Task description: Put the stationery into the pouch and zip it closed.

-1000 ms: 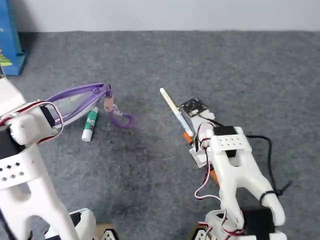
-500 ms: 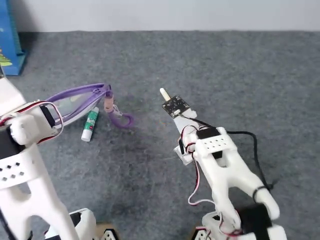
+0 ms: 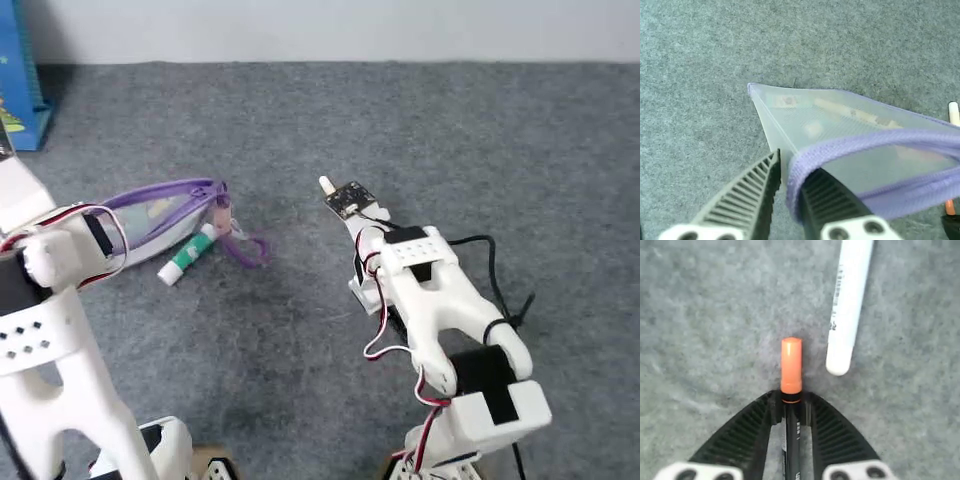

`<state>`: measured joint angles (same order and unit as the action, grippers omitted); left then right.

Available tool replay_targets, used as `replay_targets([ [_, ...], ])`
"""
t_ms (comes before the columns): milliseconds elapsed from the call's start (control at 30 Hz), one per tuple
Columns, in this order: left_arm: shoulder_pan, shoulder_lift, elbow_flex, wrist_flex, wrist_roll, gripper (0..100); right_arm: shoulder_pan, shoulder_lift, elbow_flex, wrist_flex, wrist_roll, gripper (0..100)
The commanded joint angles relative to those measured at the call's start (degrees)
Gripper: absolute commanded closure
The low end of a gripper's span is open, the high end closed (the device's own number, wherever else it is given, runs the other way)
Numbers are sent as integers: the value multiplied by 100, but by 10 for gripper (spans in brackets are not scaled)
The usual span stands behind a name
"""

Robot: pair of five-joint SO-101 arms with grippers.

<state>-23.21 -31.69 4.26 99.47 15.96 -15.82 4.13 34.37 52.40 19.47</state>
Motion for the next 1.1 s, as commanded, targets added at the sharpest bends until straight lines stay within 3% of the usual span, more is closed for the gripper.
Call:
replay_targets([
  [0, 9, -26, -57, -114, -62, 988, -22, -418, -18, 110, -53, 992],
  [200, 9, -26, -57, -114, -62, 988, -75, -1824, 527, 110, -53, 991],
  [333, 18, -26, -57, -105, -62, 988, -163, -3037, 818, 110, -536, 991],
  [733, 607, -26, -57, -97, -62, 988, -1552, -6229, 809, 523, -1310, 991],
  [1067, 1371, -26, -57, -97, -211, 988, -1895, -7336, 747, -848, -1644, 991],
])
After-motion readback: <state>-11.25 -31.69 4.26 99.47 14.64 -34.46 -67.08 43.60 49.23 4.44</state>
